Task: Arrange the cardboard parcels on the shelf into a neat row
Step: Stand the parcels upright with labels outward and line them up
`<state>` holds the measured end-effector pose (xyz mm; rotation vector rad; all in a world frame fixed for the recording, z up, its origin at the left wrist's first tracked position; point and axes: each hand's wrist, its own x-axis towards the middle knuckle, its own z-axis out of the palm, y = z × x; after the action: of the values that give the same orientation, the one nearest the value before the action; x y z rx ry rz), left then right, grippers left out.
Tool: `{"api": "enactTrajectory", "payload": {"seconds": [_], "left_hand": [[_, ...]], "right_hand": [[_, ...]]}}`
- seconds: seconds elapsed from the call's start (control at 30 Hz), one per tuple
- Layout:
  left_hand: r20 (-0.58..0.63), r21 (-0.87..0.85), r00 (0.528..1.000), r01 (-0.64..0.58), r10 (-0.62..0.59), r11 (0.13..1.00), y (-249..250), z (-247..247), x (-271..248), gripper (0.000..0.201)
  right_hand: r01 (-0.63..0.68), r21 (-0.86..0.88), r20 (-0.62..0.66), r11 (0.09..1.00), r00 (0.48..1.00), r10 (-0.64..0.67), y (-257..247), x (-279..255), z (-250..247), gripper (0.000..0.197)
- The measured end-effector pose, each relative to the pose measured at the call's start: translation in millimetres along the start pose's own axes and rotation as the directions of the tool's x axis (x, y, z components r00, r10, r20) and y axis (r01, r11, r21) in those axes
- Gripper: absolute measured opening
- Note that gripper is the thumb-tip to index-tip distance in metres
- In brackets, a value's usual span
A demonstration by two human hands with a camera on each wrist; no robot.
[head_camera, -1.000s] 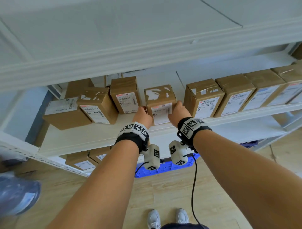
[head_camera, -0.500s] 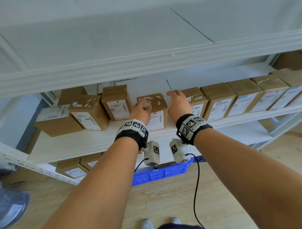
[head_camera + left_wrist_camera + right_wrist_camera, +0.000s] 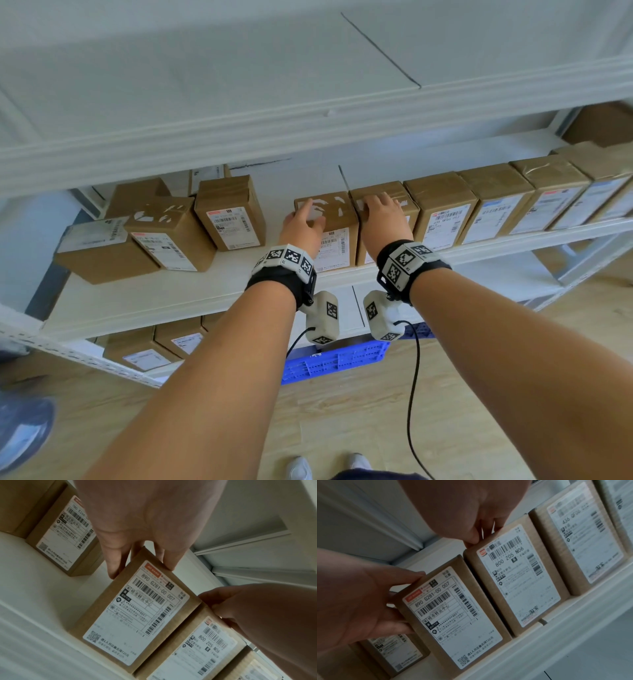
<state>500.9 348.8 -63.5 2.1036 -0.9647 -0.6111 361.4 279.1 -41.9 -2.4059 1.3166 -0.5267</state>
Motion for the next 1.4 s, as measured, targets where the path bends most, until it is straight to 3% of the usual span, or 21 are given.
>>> {"api": "enactTrajectory", "payload": {"seconds": [0.1,0.27,0.33,0.47,0.63,0.77,0.9,1.13,1.4], "left_hand": [[0.002,0.008,1.0,-0.004,0.004,1.0,-0.1,-1.2,-0.4,0.051],[-0.005,0.209,0.997,-0.07,0.072,0.975,3.8,-13.6,-0.9,0.051],[-0.067,0.207,0.993,-0.084,0.099,0.975,3.6,-23.8,-3.4,0.047],[-0.264,0.142,0.964,0.001,0.037,0.99,-6.7,-60.5,-5.3,0.037],[-0.385,0.417,0.912,0.031,0.145,0.908,-30.1,-116.2,1.6,0.034],[-0.295,0.634,0.946,0.088,0.136,0.768,-60.8,-149.5,12.8,0.051],[-0.118,0.74,0.99,0.04,0.071,0.671,-88.3,-166.0,20.1,0.069],[0.028,0.759,0.999,-0.039,0.028,0.65,-97.8,-180.6,41.8,0.068],[0.081,0.79,0.989,-0.14,0.125,0.597,-96.0,-178.7,50.7,0.063]], "right_hand": [[0.014,-0.007,-0.014,1.0,1.0,-0.014,1.5,-0.3,0.3,0.042],[-0.004,-0.012,-0.022,1.0,1.0,0.004,-3.6,5.4,-1.2,0.046],[-0.004,0.041,-0.048,0.999,0.999,0.006,-12.3,9.9,-0.3,0.048],[0.031,0.146,-0.028,0.989,0.999,-0.027,-47.8,14.6,0.4,0.057],[0.087,0.216,0.021,0.972,0.995,-0.094,-99.2,20.3,14.8,0.059],[0.08,0.233,0.094,0.969,0.99,-0.104,-138.3,25.5,39.8,0.056],[0.016,0.189,0.225,0.982,0.973,-0.059,-170.8,32.6,66.6,0.058],[-0.104,0.145,0.351,0.984,0.935,0.047,-196.3,46.4,100.3,0.071],[-0.099,0.114,0.326,0.989,0.944,0.057,-193.8,44.1,101.3,0.069]]}}
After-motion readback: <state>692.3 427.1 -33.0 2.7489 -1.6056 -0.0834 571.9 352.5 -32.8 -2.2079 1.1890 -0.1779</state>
